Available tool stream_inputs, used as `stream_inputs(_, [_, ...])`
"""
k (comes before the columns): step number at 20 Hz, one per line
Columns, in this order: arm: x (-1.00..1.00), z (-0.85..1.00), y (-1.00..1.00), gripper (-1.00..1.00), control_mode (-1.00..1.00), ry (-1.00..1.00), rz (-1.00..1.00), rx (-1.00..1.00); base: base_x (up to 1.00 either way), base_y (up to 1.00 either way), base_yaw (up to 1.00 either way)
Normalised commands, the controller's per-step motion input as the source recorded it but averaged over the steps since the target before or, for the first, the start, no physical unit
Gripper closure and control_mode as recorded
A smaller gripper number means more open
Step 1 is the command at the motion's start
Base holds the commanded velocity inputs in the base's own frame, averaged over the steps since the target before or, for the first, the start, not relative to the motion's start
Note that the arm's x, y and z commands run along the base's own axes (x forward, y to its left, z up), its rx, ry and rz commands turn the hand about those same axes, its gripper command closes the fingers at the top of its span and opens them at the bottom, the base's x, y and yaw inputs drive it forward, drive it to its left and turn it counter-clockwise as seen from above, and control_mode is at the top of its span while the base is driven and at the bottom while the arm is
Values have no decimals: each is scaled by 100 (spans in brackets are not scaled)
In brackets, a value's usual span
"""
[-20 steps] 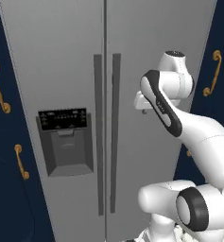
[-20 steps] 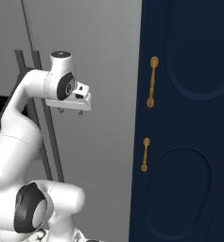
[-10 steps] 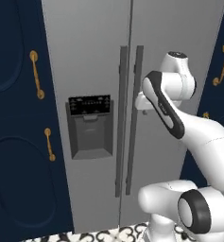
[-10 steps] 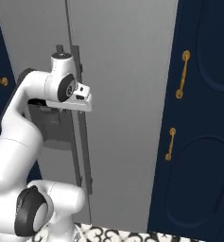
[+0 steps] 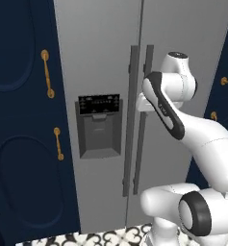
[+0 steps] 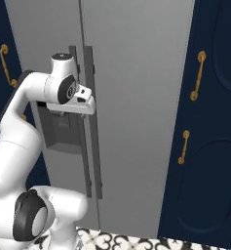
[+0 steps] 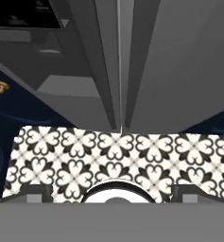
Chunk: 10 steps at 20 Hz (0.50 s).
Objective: Take the strawberry from the fridge and place it on top of the pancake, located on the dining counter.
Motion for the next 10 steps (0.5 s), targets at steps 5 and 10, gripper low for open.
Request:
stream_inputs(5, [0,0,0,-100,100,0,0,0,-48,0,-4])
stream_inputs(10, [0,0,0,-100,100,0,0,0,-20,3,-5])
